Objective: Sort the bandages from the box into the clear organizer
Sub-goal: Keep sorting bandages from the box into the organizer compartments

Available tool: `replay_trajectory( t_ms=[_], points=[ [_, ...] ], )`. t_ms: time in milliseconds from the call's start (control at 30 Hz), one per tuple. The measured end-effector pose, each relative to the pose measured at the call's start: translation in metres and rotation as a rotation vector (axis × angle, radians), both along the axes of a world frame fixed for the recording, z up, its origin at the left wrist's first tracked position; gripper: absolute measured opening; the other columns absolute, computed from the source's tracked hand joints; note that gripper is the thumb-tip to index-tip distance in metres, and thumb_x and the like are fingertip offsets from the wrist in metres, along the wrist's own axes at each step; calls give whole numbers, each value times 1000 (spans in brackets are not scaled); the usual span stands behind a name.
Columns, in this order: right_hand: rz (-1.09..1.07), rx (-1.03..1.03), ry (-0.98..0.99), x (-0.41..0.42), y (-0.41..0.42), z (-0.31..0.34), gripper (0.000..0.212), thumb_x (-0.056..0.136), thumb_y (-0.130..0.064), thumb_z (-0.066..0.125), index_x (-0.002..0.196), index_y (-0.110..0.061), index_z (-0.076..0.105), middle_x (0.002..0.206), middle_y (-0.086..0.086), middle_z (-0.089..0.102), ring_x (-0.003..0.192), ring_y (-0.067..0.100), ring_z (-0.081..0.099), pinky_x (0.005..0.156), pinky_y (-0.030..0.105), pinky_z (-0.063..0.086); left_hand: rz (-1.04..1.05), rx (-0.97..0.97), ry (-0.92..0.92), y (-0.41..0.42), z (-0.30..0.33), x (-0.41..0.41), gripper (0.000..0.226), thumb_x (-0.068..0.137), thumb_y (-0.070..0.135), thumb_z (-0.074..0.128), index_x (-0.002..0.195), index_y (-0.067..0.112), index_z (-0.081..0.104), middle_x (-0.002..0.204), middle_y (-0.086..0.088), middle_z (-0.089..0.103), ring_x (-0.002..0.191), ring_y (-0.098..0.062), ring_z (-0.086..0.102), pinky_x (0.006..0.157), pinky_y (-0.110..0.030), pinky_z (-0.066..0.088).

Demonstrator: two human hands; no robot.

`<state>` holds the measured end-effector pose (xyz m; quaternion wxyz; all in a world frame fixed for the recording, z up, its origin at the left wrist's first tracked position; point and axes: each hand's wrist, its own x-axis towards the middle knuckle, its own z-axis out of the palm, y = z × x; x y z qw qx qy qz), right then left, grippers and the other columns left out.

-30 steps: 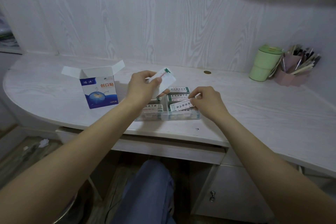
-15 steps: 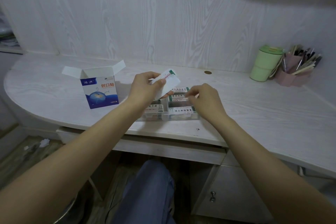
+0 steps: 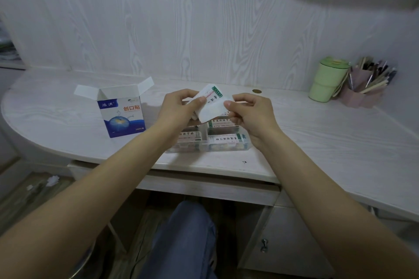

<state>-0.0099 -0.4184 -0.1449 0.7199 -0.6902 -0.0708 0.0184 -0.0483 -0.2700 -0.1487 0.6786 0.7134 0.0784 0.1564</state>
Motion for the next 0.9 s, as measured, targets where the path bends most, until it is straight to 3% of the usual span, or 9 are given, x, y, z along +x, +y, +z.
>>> replay_trajectory(
  t_ms=[133,233,333,433,600,667,767,900],
  points=[
    [151,230,86,3,-8,-1,6,86,4,62,82,0,65,78,12,65,69,13,65,70,18,57,40,-54,50,4,-2,0,7,93,14,59,98,11,63,92,-11,68,72,-23,68,52,-27,58],
    [198,278,110,6,-12,-4,14,89,-8,62,81,3,64,77,10,65,73,13,65,73,19,57,56,-79,55,7,-3,1,9,93,14,60,100,11,63,92,-9,69,72,-23,71,57,-29,59],
    [147,31,15,10,-16,-8,9,86,-2,65,77,0,64,76,10,63,71,14,62,75,19,56,31,-107,59,6,-4,2,11,93,14,59,102,11,63,90,-8,71,74,-24,72,61,-33,60],
    [81,-195,-45,15,-21,-12,12,81,4,69,82,-6,63,79,10,64,73,18,61,77,29,53,17,-98,79,4,-7,3,8,93,13,59,100,12,63,94,-10,70,74,-23,73,60,-34,60],
    [90,-541,-116,22,-25,-19,15,81,-1,70,81,-16,70,81,1,66,80,18,61,79,33,55,28,-11,56,2,-8,2,10,94,13,57,102,10,62,98,-8,69,74,-17,72,52,-28,58],
    [123,-660,-166,21,-24,-22,13,80,-3,72,84,-16,73,79,-3,64,74,12,57,73,26,50,50,12,36,3,-8,3,8,94,13,57,99,12,62,98,-6,69,74,-17,72,51,-27,56],
    [152,-826,-254,20,-21,-24,13,81,-5,71,92,-12,74,80,-6,62,65,0,47,55,4,36,71,16,24,4,-8,3,8,94,14,58,99,12,63,95,-3,67,66,-11,71,49,-24,54],
    [169,-968,-342,22,-16,-25,16,84,-4,67,98,-9,73,92,0,64,73,4,50,54,2,35,71,7,32,5,-8,3,11,94,13,57,103,10,63,98,-5,68,68,-11,71,49,-23,54]
  ],
)
